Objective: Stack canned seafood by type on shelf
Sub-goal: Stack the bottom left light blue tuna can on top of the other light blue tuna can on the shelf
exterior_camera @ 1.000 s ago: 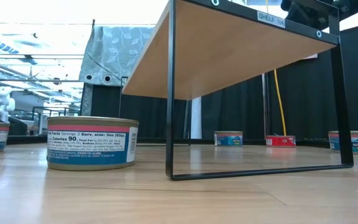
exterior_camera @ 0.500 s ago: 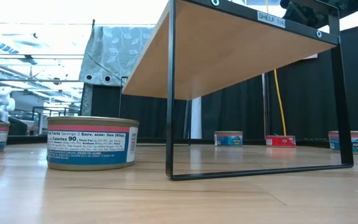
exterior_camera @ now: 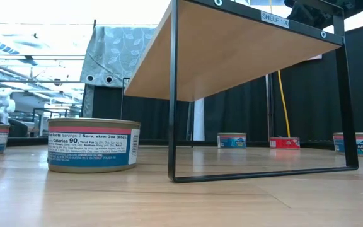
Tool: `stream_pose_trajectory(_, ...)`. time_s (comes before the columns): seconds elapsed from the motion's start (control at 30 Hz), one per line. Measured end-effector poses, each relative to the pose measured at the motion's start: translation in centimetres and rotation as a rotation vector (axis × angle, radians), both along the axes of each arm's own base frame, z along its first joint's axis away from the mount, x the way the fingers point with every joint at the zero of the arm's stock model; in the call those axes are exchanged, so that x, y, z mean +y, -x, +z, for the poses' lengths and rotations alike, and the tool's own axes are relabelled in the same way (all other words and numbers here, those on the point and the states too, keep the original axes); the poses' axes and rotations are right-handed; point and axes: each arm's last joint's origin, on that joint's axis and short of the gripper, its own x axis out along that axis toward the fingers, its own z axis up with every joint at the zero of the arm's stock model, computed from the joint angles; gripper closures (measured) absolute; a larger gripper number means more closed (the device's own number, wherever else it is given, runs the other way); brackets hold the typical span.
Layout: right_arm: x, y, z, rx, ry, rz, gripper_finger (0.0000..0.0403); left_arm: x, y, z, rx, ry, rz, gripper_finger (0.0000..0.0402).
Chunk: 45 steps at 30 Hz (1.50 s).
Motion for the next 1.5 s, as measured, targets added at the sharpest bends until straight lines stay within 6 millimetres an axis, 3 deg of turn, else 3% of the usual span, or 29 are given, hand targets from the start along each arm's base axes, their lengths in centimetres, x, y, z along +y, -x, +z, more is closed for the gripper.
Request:
stream_pose_trajectory(0.5, 0.0, 0.0, 0.0, 0.0, 0.0, 0.0, 0.0394, -0.5, -0.4, -2.8, 0.038, -0.065, -0.04, 0.0399)
stream_pose_trajectory(0.77, 0.0, 0.0, 0.0, 0.002, 0.01, 0.003, 0.0394, -0.3, -1.0, 0.5, 0.071, -0.105, -0.034, 0.04)
stream_pose_trajectory(1.03, 0.0, 0.0, 0.0, 0.003, 0.018, 0.005, 0.0394, 0.0, -0.6, -1.5, 0.113, -0.088, -0.049, 0.04)
stream_pose_trajectory(1.5, 0.0, 0.0, 0.0, 0.003, 0.019, 0.006, 0.0394, 0.5, -1.4, -1.7, 0.033, -0.118, -0.05, 0.04)
